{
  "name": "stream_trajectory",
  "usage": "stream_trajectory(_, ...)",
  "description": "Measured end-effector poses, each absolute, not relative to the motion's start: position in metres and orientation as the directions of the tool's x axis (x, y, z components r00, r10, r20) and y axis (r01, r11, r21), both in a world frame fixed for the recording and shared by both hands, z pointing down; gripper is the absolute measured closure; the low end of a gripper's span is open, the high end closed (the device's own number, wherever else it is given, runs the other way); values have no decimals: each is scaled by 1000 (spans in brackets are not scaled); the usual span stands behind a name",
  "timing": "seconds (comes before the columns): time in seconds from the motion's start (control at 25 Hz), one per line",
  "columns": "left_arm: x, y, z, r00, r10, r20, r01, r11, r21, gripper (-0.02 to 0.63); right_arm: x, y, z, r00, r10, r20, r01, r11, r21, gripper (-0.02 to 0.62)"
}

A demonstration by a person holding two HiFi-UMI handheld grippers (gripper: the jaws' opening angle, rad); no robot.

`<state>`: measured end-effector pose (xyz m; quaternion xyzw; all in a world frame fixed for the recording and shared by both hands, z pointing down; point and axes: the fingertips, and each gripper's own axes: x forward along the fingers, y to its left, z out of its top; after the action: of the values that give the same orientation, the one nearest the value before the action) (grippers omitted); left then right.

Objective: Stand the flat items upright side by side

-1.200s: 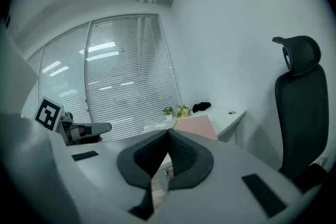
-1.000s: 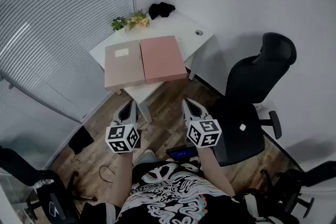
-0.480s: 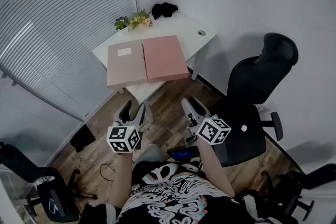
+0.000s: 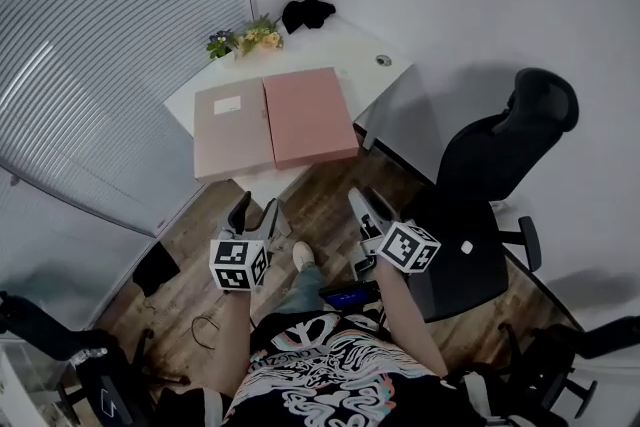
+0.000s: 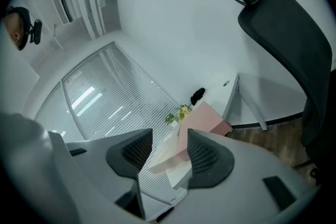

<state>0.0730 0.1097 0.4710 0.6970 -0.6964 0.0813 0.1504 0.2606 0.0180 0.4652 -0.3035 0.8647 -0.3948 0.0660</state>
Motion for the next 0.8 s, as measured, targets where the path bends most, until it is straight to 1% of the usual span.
stream_trajectory(0.28, 74, 41, 505, 80, -905, 419, -997, -67, 45, 377, 256, -45, 503, -778, -597, 197, -507, 410, -758, 387)
stream_trajectory(0.48, 73, 1, 531, 112, -864, 491, -992, -130, -3, 374, 247, -76, 540, -770, -580, 267, -526, 339, -780, 373)
stream_trajectory(0.8, 75, -47, 563, 154, -804, 574, -976, -215, -40, 370, 234, -119, 573, -767, -557, 318, -520, 250, -816, 337)
